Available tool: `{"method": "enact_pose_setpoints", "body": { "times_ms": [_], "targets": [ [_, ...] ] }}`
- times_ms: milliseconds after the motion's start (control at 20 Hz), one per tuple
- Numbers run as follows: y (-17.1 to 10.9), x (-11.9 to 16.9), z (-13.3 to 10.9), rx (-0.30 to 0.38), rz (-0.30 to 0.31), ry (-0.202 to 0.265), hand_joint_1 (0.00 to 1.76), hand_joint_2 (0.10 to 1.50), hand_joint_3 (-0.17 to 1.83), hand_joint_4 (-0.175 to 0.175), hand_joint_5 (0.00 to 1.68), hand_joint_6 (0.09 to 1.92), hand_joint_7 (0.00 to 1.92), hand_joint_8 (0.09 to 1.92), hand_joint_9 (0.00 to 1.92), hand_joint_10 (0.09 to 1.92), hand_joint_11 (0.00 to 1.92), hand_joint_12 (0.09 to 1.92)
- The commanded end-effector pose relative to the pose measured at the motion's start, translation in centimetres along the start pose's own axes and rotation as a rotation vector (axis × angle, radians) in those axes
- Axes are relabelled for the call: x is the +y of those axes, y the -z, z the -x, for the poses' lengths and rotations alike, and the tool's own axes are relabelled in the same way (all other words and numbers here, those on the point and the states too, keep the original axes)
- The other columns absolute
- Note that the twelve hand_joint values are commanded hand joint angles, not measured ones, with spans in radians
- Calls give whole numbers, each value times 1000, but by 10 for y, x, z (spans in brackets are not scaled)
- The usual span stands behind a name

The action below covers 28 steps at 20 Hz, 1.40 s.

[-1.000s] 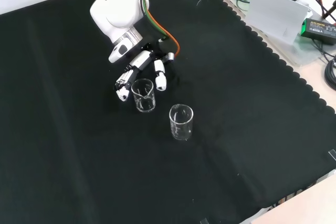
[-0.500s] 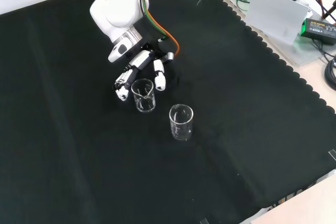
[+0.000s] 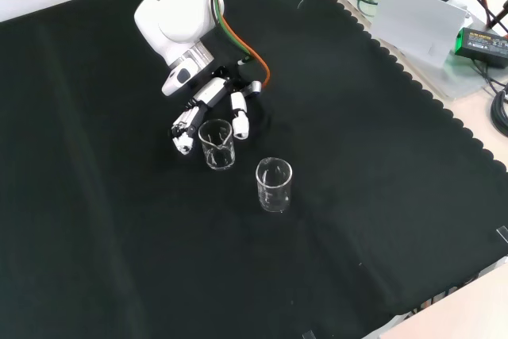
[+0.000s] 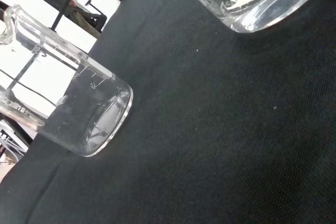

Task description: Pick up the beaker on the right.

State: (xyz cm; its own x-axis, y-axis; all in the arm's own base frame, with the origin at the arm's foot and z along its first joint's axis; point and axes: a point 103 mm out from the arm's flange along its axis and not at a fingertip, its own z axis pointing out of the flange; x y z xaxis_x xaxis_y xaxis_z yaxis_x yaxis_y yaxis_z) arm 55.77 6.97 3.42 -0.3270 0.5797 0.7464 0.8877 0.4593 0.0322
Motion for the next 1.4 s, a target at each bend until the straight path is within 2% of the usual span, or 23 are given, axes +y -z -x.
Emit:
{"method": "enact_pose_setpoints", "body": {
  "times_ms": [50, 400, 700, 950, 1100, 1300, 1350, 1400],
  "targets": [
    [-1, 1, -1, 0, 1, 2, 739, 885, -175, -77, 266, 87, 175, 623, 237, 668, 0, 1109],
    [-2, 4, -1, -9, 1, -4, 743, 886, -175, -76, 292, 87, 185, 625, 243, 665, 0, 1119],
    [-13, 13, -2, -12, -1, -11, 753, 893, -175, -76, 390, 87, 199, 625, 262, 661, 0, 1154],
    [-8, 9, 0, -1, 7, -7, 764, 901, -175, -75, 420, 87, 217, 629, 275, 661, 0, 1169],
    [-10, 12, -3, -21, 34, -3, 796, 939, -175, -67, 510, 107, 286, 627, 333, 651, 0, 1213],
    [-12, 19, -8, -21, 72, 5, 919, 1021, -175, -17, 855, 599, 615, 564, 583, 583, 80, 1335],
    [-11, 20, -8, -18, 81, 8, 974, 1047, -140, 54, 950, 697, 680, 561, 635, 578, 127, 1343],
    [-11, 21, -9, -14, 92, 9, 1020, 1059, -115, 110, 1036, 727, 754, 563, 682, 577, 172, 1343]
  ]
}}
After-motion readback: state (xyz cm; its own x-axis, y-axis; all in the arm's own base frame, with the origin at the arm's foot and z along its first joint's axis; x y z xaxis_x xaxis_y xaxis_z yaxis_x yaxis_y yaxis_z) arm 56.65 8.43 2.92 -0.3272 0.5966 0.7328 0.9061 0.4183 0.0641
